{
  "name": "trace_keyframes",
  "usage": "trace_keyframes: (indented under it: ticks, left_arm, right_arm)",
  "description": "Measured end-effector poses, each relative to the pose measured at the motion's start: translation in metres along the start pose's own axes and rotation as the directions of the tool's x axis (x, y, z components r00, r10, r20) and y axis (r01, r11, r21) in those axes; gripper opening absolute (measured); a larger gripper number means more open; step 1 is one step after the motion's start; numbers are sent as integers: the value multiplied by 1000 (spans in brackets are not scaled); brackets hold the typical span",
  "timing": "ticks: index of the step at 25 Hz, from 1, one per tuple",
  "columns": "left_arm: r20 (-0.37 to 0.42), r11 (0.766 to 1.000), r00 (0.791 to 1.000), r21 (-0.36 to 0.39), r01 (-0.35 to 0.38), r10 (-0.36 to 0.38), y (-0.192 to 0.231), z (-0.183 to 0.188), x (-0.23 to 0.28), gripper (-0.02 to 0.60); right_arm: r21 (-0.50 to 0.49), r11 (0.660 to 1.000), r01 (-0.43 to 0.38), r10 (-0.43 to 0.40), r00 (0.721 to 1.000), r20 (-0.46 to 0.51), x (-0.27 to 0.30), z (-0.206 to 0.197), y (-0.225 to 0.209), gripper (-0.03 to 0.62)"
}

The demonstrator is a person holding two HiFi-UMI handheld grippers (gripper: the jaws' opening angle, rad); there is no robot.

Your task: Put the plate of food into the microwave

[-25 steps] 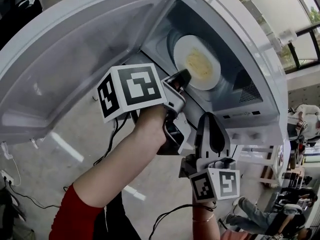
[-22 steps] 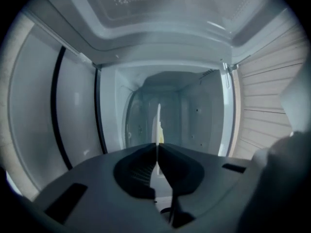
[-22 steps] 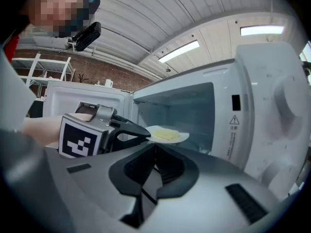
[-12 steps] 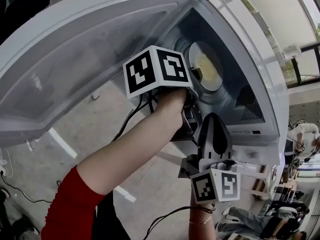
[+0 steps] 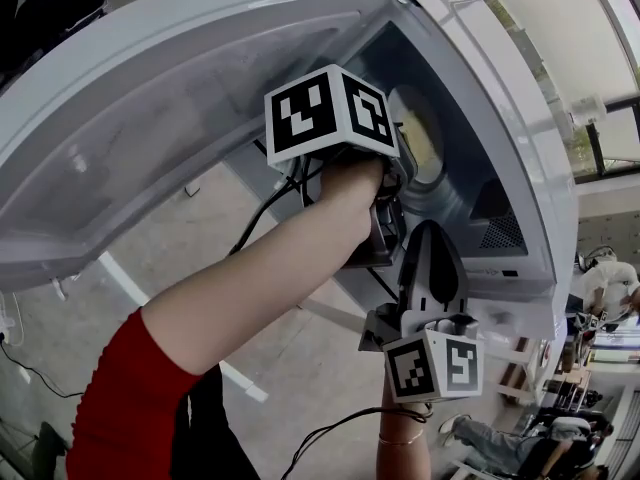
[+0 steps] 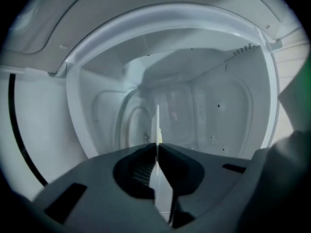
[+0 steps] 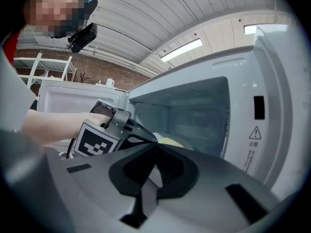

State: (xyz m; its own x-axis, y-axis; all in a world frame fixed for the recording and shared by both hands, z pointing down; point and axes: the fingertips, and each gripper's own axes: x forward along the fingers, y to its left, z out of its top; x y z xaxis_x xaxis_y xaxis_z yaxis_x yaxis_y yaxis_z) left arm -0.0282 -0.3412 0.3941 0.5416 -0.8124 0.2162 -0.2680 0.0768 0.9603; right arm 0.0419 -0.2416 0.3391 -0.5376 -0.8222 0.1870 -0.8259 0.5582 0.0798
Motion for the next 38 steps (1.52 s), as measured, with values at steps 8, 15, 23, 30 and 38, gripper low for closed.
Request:
trace_keyframes:
  ticks: [8,15,23,30,38]
  left_arm:
    - [-59,995,996,80,-61,66,1,-1,3,28]
    - [-75,965,985,227,-134,155,3,2,3,28]
    - [-14,873,973,445,-201,231,1,14,8,54]
    - [3,772,953,585,-248,304,-1,13,4,72]
    - [21,698,935,660,-278,353,5,6,6,89]
  right_arm:
    - [3,1000,-3,3,1000,14,2,7,-3,14]
    - [26,1000,-13,12,1000,26,0,8,-6,15]
    - [5,1000,-24,24,1000,4,5,3,-7,15]
    - [8,1000,-27,27,1000,2,6,5,-6,15]
    - [6,1000,-22,22,1000,1,2,6,-13,15]
